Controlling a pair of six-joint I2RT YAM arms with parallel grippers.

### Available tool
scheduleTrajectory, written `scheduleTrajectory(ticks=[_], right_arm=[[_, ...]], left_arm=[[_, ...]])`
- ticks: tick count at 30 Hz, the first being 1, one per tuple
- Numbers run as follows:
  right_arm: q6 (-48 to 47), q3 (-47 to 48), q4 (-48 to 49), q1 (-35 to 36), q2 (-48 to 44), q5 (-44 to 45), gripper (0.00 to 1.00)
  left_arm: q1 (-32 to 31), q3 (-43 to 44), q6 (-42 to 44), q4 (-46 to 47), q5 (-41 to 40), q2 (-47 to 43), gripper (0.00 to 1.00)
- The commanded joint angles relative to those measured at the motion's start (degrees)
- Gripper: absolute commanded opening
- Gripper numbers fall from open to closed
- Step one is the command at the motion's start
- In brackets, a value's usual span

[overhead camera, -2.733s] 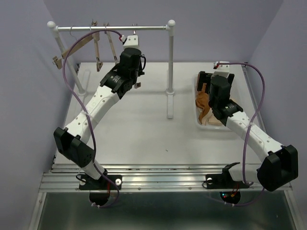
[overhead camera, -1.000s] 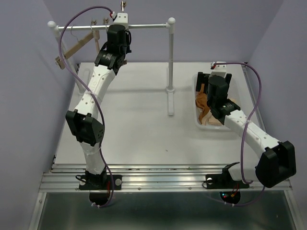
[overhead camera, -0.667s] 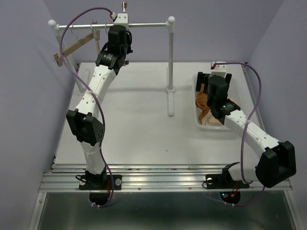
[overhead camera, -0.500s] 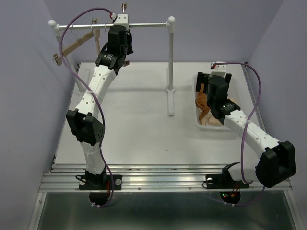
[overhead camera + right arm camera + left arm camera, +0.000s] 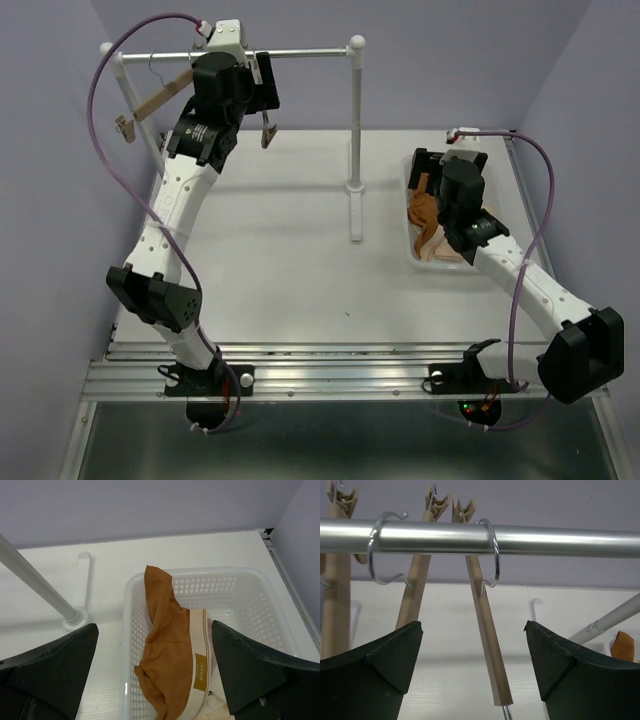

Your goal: Remove the underwear clipped to the hanger

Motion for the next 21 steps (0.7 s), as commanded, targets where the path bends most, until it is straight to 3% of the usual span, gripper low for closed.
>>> scheduleTrajectory(ticks=[1, 6, 14, 21], right_arm=[[3.67, -0.93, 3.16, 0.04, -3.39, -1.29, 1.0], [9.55, -3.21, 2.02, 0.04, -5.58, -0.86, 1.0], [14.39, -8.66, 1.84, 0.04, -8.48, -1.65, 1.0], [16.15, -10.34, 1.93, 0.04, -9.54, 0.11, 1.0]], left_arm=[[-0.48, -4.37, -2.42, 4.26, 1.6, -8.27, 0.99], [-2.15, -14.55, -5.22, 7.59, 0.37, -17.49, 0.99], [-4.62, -41.78, -11.11, 14.46, -0.77, -37.6, 0.99], [-4.79, -51.66, -14.28, 12.62, -3.06, -45.98, 0.99]])
